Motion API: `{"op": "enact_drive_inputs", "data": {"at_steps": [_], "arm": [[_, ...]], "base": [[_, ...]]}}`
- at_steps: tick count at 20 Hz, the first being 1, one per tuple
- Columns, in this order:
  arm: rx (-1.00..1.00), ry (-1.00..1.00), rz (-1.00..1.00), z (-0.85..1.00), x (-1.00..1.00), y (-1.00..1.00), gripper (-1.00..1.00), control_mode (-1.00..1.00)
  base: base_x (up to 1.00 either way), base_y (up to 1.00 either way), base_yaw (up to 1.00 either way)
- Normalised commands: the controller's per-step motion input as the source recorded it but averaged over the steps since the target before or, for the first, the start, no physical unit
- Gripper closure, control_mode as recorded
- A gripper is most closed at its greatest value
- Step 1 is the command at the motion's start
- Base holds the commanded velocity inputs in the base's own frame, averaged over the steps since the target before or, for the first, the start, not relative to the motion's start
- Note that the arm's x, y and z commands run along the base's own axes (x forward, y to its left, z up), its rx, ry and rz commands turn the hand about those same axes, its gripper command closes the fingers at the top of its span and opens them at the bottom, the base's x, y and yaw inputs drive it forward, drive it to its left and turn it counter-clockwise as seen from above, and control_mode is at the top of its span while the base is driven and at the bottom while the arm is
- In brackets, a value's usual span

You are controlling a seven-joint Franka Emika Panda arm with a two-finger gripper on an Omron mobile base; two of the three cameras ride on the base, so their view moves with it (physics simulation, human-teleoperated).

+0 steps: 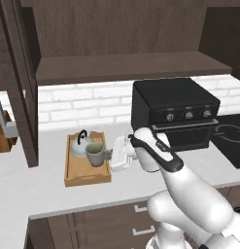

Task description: Pick the kettle from the counter and place it on the tray. Then pick the mug from the cabinet and place it on the tray. Then close the cabinet doors.

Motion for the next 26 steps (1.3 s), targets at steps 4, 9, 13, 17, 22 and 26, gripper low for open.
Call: {"op": "enact_drive_inputs", "data": {"at_steps": [4, 9, 13, 17, 22, 26], "arm": [[-0.01, 0.0, 0.0, -0.36, 0.22, 0.04, 1.0, -1.0], [-0.05, 0.0, 0.0, -0.35, 0.22, 0.32, 1.0, -1.0], [-0.05, 0.0, 0.0, -0.34, 0.25, 0.4, 1.0, -1.0], [0.0, 0.0, 0.0, -0.3, 0.23, 0.14, 1.0, -1.0], [0.0, -0.03, 0.0, -0.26, 0.13, 0.0, 1.0, -1.0], [0.0, -0.01, 0.0, -0.2, 0.11, 0.0, 1.0, -1.0]], "base": [[0.0, 0.0, 0.0], [0.0, 0.0, 0.0], [0.0, 0.0, 0.0], [0.0, 0.0, 0.0], [0.0, 0.0, 0.0], [0.0, 0.0, 0.0]]}}
